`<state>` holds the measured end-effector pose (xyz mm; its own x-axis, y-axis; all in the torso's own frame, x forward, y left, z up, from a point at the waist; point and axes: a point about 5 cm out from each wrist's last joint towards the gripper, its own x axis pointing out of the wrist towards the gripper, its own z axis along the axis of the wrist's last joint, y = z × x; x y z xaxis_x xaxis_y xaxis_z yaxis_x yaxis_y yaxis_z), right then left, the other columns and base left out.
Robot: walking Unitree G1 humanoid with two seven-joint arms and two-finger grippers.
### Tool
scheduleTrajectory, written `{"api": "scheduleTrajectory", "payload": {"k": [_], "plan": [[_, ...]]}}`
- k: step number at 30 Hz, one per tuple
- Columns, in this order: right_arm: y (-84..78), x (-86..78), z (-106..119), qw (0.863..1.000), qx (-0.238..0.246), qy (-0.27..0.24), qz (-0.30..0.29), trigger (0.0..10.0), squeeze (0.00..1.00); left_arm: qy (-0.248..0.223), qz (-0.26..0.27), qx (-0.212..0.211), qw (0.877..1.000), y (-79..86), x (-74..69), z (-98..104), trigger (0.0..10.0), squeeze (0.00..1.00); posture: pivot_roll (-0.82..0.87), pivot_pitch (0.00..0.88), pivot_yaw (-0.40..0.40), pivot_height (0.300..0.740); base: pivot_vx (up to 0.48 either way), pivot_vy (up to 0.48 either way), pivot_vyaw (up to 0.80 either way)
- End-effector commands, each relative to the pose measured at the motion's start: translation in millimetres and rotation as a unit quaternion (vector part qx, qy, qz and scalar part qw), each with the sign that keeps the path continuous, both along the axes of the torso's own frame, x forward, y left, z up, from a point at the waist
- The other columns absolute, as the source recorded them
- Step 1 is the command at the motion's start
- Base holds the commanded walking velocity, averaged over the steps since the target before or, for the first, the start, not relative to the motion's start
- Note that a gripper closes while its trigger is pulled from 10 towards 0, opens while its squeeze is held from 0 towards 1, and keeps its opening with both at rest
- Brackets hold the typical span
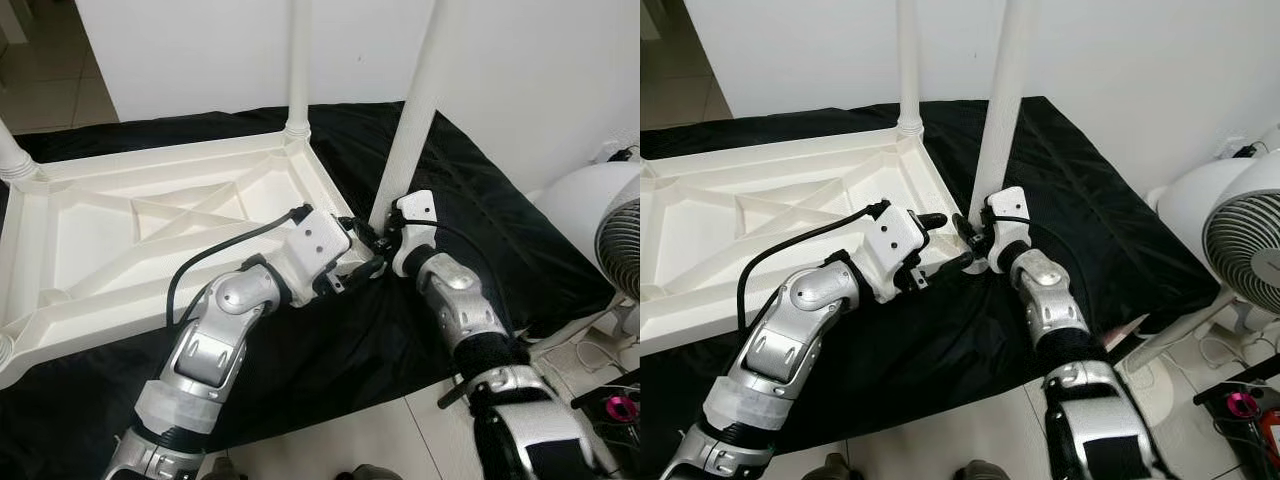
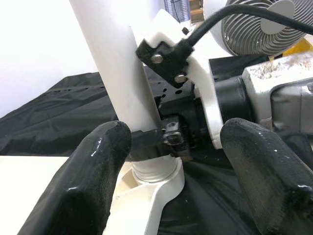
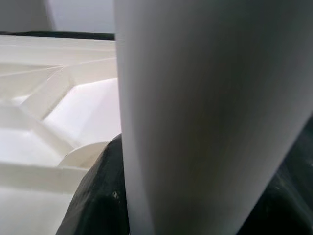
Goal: Building children table
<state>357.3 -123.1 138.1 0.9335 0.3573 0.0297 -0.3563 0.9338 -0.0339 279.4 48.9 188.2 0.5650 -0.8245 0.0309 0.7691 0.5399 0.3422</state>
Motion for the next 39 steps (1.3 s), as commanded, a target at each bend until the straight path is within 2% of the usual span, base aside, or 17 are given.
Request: {"api": "scheduleTrajectory", "payload": {"k": [1,4,6,8,11,13,15,25,26,33,35,36,37,38,39], "plan": [[-6.7,-3.2,-13.4,0.997,0.015,0.039,-0.064,10.0,0.0,-0.003,0.035,-0.007,0.999,1.5,2.1,-0.4,10.0,0.0,-0.04,0.017,-0.022,0.74,0.0,0.0,0.0],[-5.0,-4.8,-14.1,0.995,0.02,0.043,-0.093,10.0,0.0,-0.003,0.035,-0.006,0.999,1.4,1.8,-0.6,10.0,0.0,-0.04,0.017,-0.022,0.74,0.0,0.0,0.0],[4.0,-8.4,-15.8,0.987,0.044,0.051,-0.145,10.0,0.0,-0.002,0.036,-0.007,0.999,1.8,1.1,-1.1,10.0,0.0,-0.03,0.017,-0.032,0.74,0.0,0.0,0.0],[4.0,-8.4,-15.8,0.987,0.044,0.051,-0.145,10.0,0.0,-0.002,0.036,-0.007,0.999,1.8,1.1,-1.1,10.0,0.0,-0.03,0.017,-0.032,0.74,0.0,0.0,0.0],[11.5,-10.6,-15.3,0.977,0.069,0.058,-0.196,10.0,0.0,-0.001,0.037,-0.008,0.999,1.9,0.3,-1.7,10.0,0.0,-0.03,0.012,-0.032,0.74,0.0,0.0,0.0],[24.0,-10.6,-10.4,0.979,0.069,0.054,-0.185,10.0,0.0,0.0,0.035,-0.007,0.999,1.4,-0.3,-2.3,10.0,0.0,-0.03,0.008,-0.028,0.74,0.0,0.0,0.0],[27.3,-10.7,-8.2,0.981,0.066,0.05,-0.178,10.0,0.0,0.0,0.034,-0.006,0.999,1.2,-0.4,-2.4,10.0,0.0,-0.03,0.008,-0.028,0.74,0.0,0.0,0.0],[26.9,-13.9,-5.5,0.985,0.054,0.029,-0.159,10.0,0.0,-0.003,0.035,-0.005,0.999,1.9,0.3,-2.0,10.0,0.0,-0.03,0.0,-0.032,0.74,0.0,0.0,0.0],[25.7,-15.1,-3.1,0.987,0.058,0.022,-0.151,10.0,1.0,-0.003,0.035,-0.005,0.999,1.6,0.0,-2.2,10.0,0.0,-0.03,0.0,-0.035,0.74,0.0,0.0,0.0],[19.3,-18.5,2.1,0.99,0.068,0.005,-0.127,10.0,1.0,-0.004,0.037,-0.007,0.999,1.0,-0.5,-2.1,10.0,0.0,-0.02,0.0,-0.046,0.74,0.0,0.0,0.0],[2.5,-20.4,3.1,0.994,0.058,-0.012,-0.09,10.0,1.0,-0.004,0.041,-0.008,0.999,2.3,-0.7,-2.1,10.0,0.0,-0.01,0.0,-0.049,0.74,0.0,0.0,0.0],[2.5,-20.4,3.1,0.994,0.058,-0.012,-0.09,10.0,1.0,-0.004,0.041,-0.008,0.999,2.3,-0.7,-2.1,10.0,0.0,-0.01,0.0,-0.049,0.74,0.0,0.0,0.0],[-3.7,-21.0,2.1,0.996,0.049,-0.015,-0.067,10.0,0.0,-0.004,0.042,-0.008,0.999,2.6,-0.8,-2.2,10.0,0.0,-0.01,0.0,-0.05,0.74,0.0,0.0,0.0],[-3.7,-21.0,2.1,0.996,0.049,-0.015,-0.067,10.0,0.0,-0.004,0.042,-0.008,0.999,2.6,-0.8,-2.2,10.0,0.0,-0.01,0.0,-0.05,0.74,0.0,0.0,0.0],[-9.5,-21.2,0.6,0.998,0.032,-0.019,-0.042,10.0,0.0,-0.004,0.042,-0.008,0.999,2.6,-0.9,-2.1,10.0,0.0,-0.01,0.0,-0.05,0.74,0.0,0.0,0.0]]}}
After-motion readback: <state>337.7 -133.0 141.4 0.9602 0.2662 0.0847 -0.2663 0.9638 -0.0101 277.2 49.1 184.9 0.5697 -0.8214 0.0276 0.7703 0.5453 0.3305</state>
